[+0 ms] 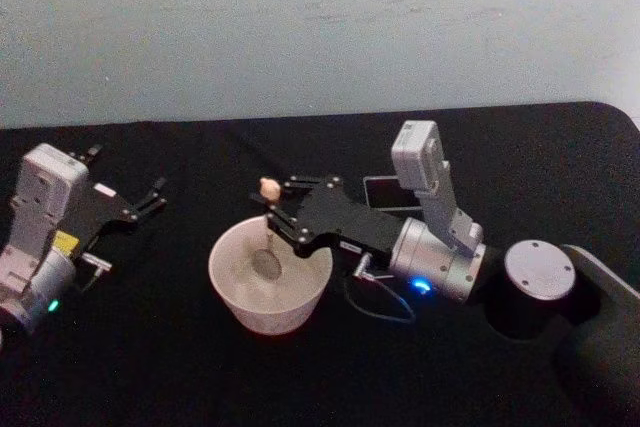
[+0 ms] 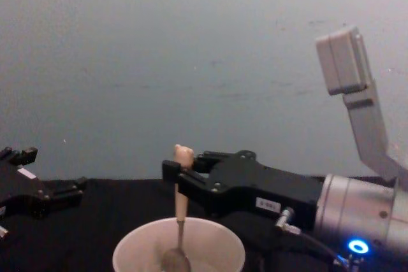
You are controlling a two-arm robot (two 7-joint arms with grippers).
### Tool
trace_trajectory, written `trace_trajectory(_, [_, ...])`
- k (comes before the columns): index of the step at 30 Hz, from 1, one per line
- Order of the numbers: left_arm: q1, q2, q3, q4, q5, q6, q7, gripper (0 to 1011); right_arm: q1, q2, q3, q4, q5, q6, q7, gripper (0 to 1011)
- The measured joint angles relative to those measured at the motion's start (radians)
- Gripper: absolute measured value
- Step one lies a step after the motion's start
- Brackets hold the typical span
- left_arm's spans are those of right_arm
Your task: Pick up the stirring spoon with one hand, stir inside the cup, then place it back in its original position.
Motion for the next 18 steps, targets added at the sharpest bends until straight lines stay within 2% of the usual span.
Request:
trace_trajectory(11, [0.000, 0.000, 0.000, 0.000, 0.000, 0.000, 0.000, 1001, -0.038, 0.043, 0.025, -0.053, 0.008, 0.004, 0.002, 212])
trace_trajectory(18, [0.000, 0.000, 0.000, 0.000, 0.000, 0.000, 0.000, 1001, -0.049, 0.050, 0.030, -0.069, 0.015, 0.007, 0.003, 212])
